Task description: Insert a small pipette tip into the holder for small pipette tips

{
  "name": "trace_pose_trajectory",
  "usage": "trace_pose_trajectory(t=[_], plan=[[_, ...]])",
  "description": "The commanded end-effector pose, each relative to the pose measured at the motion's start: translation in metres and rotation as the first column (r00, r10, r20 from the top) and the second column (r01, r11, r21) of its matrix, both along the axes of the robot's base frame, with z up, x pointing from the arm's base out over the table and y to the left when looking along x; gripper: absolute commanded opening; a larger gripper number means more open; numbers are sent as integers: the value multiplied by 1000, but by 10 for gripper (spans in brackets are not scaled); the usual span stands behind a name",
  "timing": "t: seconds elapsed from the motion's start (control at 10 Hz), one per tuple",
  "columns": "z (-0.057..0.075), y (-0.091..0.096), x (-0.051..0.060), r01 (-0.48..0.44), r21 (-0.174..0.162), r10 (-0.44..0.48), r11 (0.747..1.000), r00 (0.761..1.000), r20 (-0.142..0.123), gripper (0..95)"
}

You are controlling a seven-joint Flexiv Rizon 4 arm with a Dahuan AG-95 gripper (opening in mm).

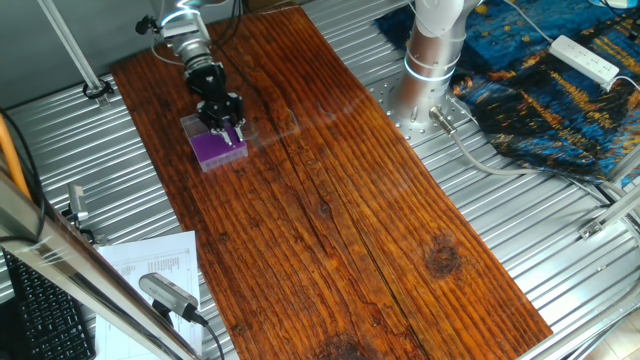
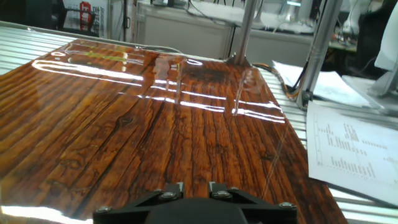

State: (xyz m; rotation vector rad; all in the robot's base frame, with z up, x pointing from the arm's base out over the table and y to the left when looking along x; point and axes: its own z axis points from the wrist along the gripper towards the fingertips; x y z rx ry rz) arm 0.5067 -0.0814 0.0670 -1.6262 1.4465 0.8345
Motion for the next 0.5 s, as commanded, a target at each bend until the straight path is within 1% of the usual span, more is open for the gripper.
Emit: trace_pose_trajectory(t=[0.1, 0.2, 0.4, 0.5], plan=[[7, 2, 1, 33, -68, -36, 997, 998, -42, 0], [8, 2, 1, 89, -89, -95, 992, 993, -72, 0], [9, 5, 6, 169, -137, -184, 976, 977, -107, 0], [11, 5, 8, 222, -192, -252, 956, 956, -148, 0]])
